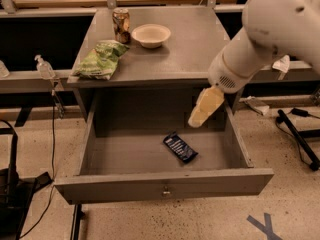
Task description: Pick rxbar blueberry from top drawer and place on counter
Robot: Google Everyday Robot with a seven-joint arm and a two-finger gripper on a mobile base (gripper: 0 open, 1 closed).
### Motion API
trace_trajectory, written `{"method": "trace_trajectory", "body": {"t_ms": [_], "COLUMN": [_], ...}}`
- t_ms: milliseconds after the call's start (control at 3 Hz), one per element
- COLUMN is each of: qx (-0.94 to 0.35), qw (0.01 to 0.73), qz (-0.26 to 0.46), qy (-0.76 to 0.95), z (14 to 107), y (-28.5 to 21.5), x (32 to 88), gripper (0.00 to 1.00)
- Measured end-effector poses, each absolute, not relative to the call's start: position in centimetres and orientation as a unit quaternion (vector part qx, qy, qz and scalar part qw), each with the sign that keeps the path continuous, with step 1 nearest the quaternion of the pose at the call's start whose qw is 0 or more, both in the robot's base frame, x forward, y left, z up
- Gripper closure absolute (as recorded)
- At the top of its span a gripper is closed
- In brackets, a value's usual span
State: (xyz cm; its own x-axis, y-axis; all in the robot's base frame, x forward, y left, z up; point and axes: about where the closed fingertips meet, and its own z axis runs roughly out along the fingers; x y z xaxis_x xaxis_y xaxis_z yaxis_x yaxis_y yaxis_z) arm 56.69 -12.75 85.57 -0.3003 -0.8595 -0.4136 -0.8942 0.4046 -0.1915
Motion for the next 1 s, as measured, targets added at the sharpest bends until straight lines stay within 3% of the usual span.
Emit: {"method": "trace_trajectory", "body": {"t_ms": [667,1000], "qx": [-0.474,-0.442], "qw": [0.234,0.277], "qz": [0.019,0.013], "qy": [0.849,0.853], "z": [71.8,72.3], "y": [-9.4,-9.0], "x": [57.4,59.3], "gripper": [0.0,0.0]}}
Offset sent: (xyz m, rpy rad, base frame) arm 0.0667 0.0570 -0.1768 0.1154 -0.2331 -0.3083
